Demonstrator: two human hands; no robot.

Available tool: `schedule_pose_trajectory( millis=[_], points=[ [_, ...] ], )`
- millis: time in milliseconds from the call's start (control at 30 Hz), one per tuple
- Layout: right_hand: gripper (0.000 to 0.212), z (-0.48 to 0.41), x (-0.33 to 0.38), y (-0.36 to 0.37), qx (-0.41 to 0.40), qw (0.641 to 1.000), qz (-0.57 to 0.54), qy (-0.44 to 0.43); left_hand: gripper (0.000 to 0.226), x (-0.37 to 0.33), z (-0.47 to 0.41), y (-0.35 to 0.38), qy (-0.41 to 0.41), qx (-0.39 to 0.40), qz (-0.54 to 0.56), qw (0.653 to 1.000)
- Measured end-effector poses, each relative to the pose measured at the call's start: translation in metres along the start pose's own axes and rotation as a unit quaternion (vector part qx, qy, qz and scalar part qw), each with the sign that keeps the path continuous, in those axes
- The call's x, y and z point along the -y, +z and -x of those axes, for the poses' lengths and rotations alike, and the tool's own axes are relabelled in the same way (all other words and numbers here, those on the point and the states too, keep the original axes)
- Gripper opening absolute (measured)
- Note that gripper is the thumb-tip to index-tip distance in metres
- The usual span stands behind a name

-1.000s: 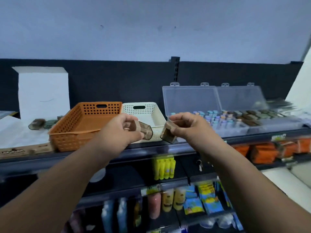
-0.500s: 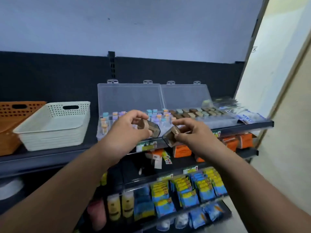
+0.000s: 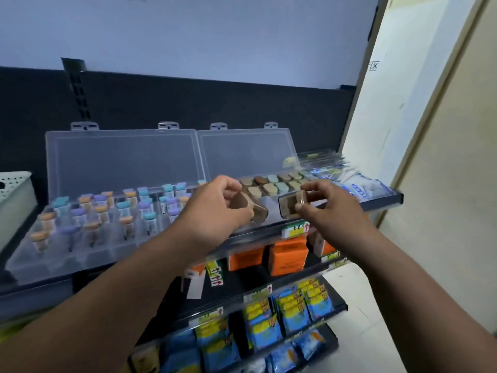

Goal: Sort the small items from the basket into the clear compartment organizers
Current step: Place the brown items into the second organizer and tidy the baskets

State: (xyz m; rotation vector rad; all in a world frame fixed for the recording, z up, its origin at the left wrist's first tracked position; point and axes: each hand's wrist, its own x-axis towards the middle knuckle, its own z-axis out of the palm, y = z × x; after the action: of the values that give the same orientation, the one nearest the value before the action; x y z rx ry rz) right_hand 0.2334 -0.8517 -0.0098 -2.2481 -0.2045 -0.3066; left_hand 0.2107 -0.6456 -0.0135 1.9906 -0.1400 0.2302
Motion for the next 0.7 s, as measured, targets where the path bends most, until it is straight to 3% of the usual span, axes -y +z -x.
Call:
schedule_pose_trajectory(
  millis=[333,533,700],
  points=[
    [0.028,-0.108,-0.045,0.012,0.023,0.996,0.083,0.008,0.036,0.028,-0.115,0.043,0.001,0.030,-0.148,0.989],
    [0.038,-0.140,-0.068,0.025,0.135,0.981,0.137,-0.015,0.023,0.032,-0.134,0.066,0.019,0.054,-0.278,0.959],
    [0.025,-0.162,-0.077,0.033,0.228,0.953,0.179,-0.083,0.015,0.036,-0.139,0.080,-0.021,0.072,-0.374,0.924]
  ],
)
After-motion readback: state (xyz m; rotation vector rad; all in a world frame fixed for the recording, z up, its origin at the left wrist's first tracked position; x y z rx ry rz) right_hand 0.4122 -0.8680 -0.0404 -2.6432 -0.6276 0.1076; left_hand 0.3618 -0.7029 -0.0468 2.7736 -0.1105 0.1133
